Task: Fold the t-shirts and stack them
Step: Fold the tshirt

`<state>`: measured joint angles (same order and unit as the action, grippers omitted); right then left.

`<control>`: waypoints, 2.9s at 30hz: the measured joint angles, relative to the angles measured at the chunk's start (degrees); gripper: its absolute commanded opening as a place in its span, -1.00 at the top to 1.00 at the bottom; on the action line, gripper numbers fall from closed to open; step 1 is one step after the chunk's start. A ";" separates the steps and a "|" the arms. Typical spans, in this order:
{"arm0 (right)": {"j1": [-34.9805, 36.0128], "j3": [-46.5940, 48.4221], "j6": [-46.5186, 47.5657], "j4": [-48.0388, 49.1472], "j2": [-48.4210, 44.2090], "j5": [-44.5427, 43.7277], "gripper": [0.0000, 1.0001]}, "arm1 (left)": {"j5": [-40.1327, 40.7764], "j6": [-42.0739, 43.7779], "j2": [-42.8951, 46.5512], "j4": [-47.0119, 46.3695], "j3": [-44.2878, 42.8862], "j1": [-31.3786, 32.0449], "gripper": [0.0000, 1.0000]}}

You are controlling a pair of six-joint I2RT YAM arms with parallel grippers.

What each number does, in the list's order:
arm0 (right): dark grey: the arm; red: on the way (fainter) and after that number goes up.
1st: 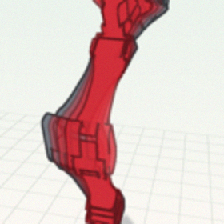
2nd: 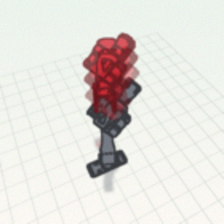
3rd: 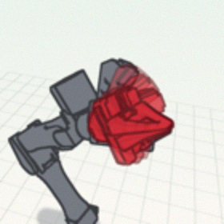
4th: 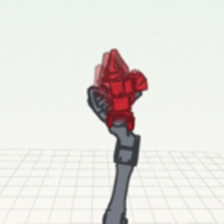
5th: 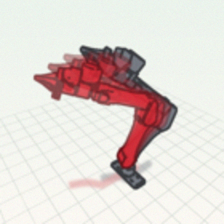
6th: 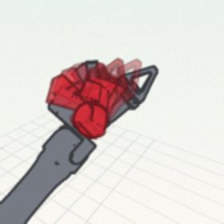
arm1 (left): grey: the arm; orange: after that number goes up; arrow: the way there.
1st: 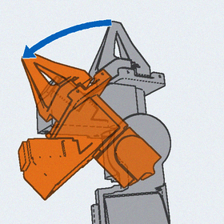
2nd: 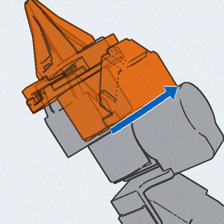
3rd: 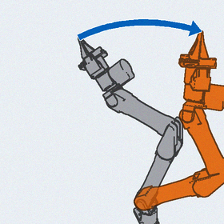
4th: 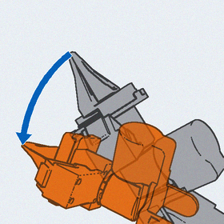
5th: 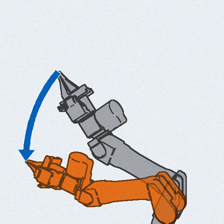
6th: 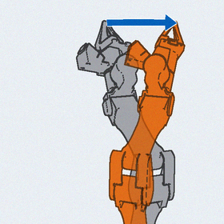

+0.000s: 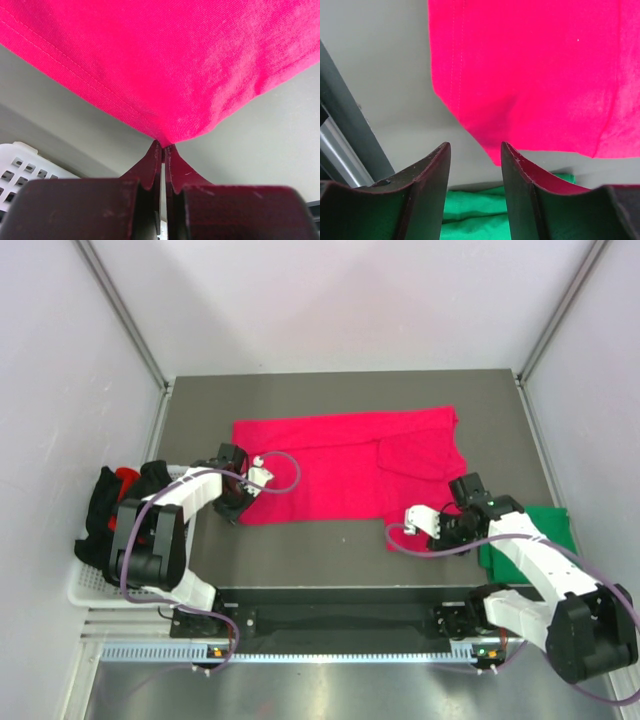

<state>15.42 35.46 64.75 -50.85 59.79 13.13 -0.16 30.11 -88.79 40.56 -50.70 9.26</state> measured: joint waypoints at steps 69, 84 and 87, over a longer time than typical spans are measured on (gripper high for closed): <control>-6.60 27.15 -13.09 14.25 22.69 -3.10 1.00 | 8.63 0.63 -8.17 -0.68 -17.92 0.02 1.00; -7.37 42.36 -22.43 20.00 37.33 -2.54 1.00 | 10.97 -0.35 -20.63 -3.10 -30.49 0.02 1.00; -7.87 44.61 -23.91 20.85 39.34 -2.58 1.00 | 11.87 -0.44 -22.34 -3.34 -32.13 0.02 1.00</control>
<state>7.55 80.07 40.84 -30.00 99.13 10.55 11.70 29.67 -111.13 37.21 -82.83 9.28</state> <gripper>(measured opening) 0.010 0.023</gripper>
